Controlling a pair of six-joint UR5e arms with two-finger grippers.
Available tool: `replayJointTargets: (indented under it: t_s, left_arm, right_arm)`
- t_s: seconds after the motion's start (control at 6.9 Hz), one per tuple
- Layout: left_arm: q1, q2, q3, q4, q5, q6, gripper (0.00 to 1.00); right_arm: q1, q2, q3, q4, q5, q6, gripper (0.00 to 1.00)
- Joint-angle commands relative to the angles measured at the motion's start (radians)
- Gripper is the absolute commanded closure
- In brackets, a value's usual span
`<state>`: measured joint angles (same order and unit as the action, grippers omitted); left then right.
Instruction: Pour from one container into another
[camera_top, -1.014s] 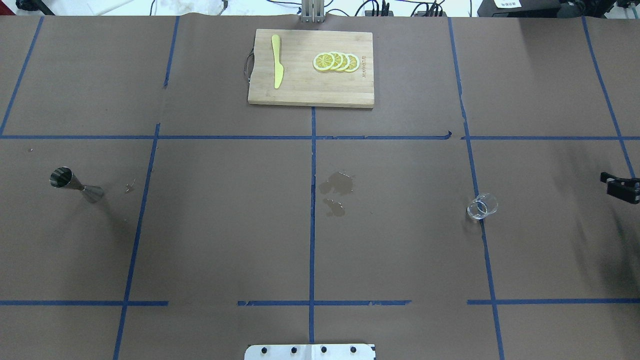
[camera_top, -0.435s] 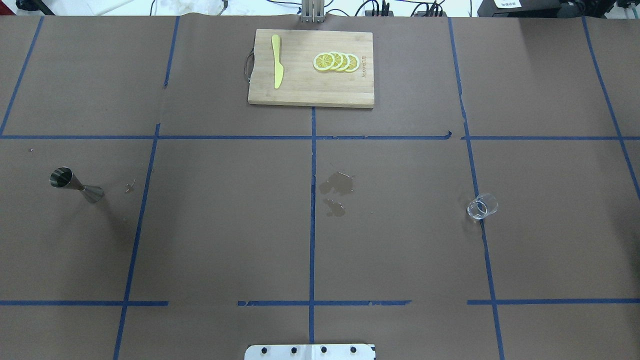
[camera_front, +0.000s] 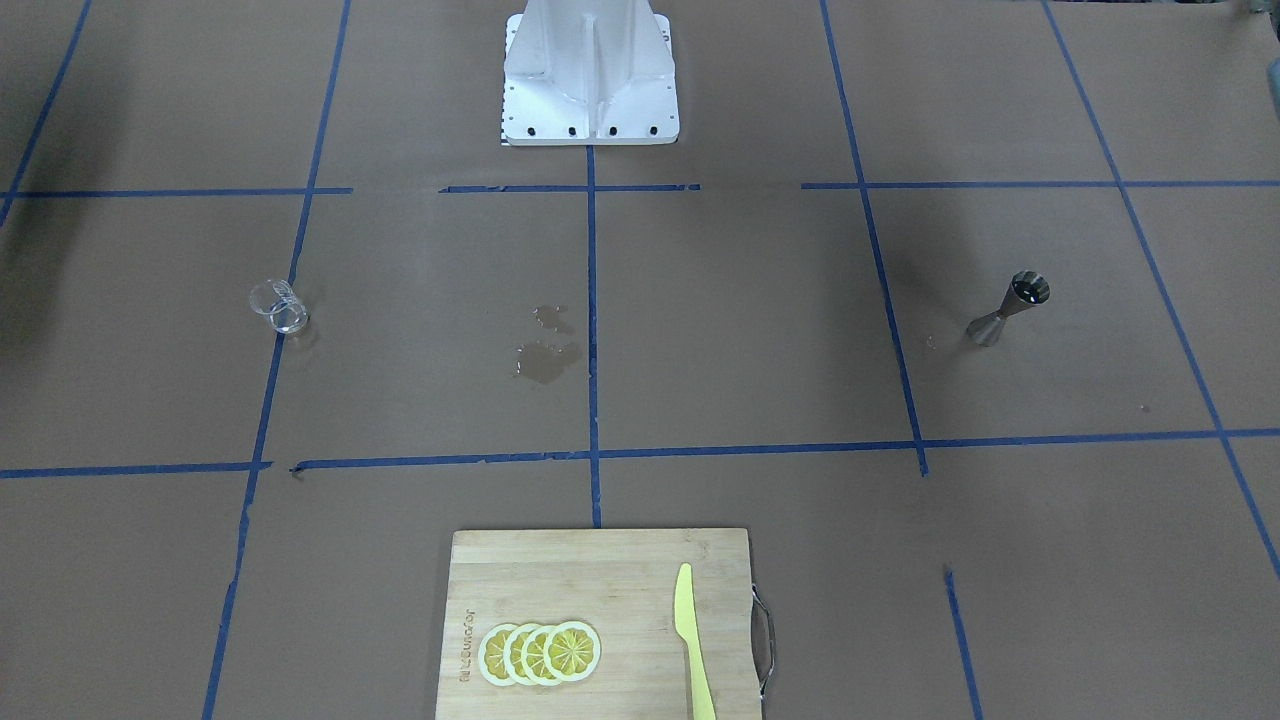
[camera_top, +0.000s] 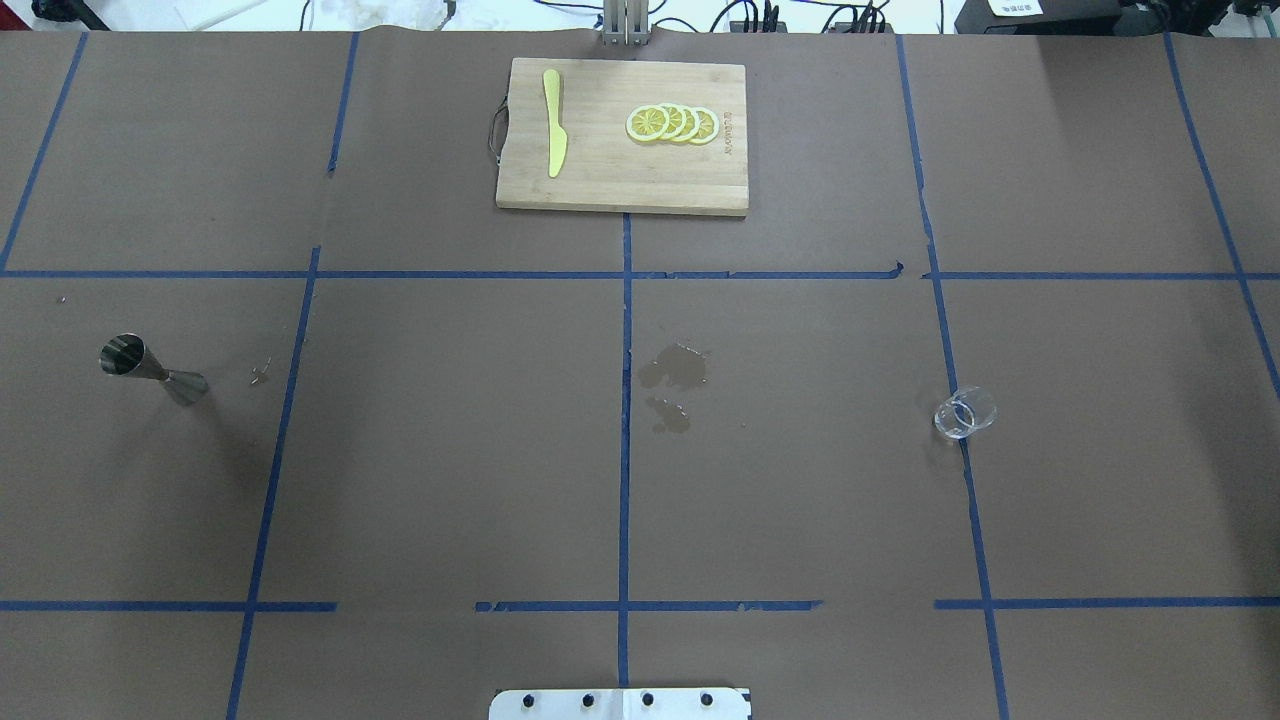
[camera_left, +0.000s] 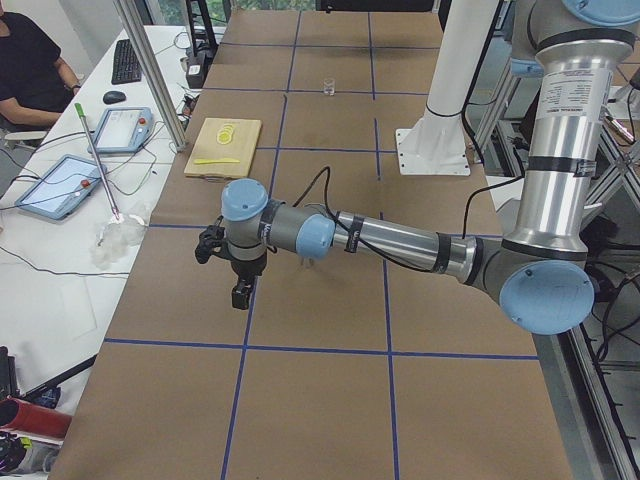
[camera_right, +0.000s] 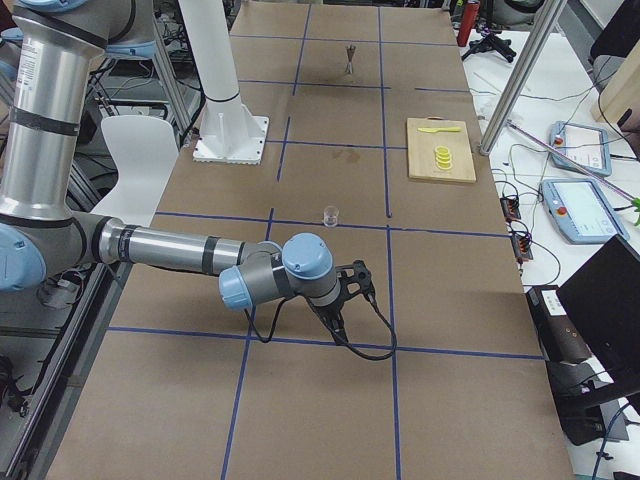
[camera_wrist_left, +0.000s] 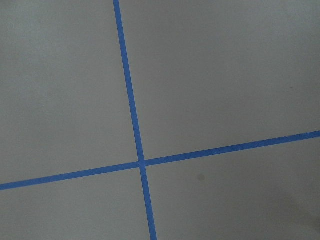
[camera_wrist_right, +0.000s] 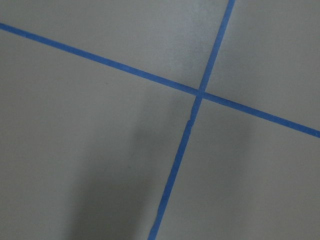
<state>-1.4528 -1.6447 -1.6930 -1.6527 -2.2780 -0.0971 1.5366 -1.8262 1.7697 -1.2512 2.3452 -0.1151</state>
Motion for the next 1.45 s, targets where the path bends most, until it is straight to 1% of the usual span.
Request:
replayJointTargets:
  t_s: [0.0, 0.14, 0.29, 0.43, 0.58, 0.72, 0.87, 1.01, 1.16, 1.3]
  left_arm:
    - [0.017, -0.004, 0.001, 0.008, -0.003, 0.0, 0.0]
    - [0.019, 0.002, 0.009, 0.02, -0.05, 0.0, 0.0]
    - [0.012, 0.002, -0.008, 0.141, -0.093, 0.0, 0.0]
    - [0.006, 0.002, -0.02, 0.233, -0.092, 0.004, 0.0]
    - [0.006, 0.002, -0.019, 0.237, -0.089, 0.005, 0.0]
    - [0.003, 0.003, -0.013, 0.238, -0.086, 0.127, 0.0]
    - [-0.026, 0.003, 0.01, 0.276, -0.078, 0.301, 0.0]
    - [-0.078, 0.005, 0.025, 0.283, -0.06, 0.395, 0.0]
    - [-0.096, 0.013, 0.033, 0.286, -0.06, 0.443, 0.0]
    - [-0.107, 0.023, 0.035, 0.286, -0.064, 0.438, 0.0]
  right_arm:
    - [0.064, 0.089, 0.099, -0.447, 0.003, -0.217, 0.0]
    - [0.068, 0.108, 0.097, -0.523, 0.005, -0.228, 0.0]
    - [0.068, 0.098, 0.093, -0.524, 0.002, -0.219, 0.0]
    - [0.068, 0.096, 0.091, -0.522, 0.005, -0.224, 0.0]
    - [0.068, 0.096, 0.09, -0.522, 0.008, -0.224, 0.0]
    - [0.066, 0.097, 0.079, -0.524, 0.038, -0.221, 0.0]
    - [0.066, 0.102, 0.065, -0.522, 0.075, -0.219, 0.0]
    - [0.065, 0.145, 0.059, -0.53, 0.068, -0.187, 0.0]
    - [0.065, 0.166, 0.056, -0.531, 0.051, -0.096, 0.0]
    - [0.065, 0.16, 0.007, -0.522, 0.045, -0.087, 0.0]
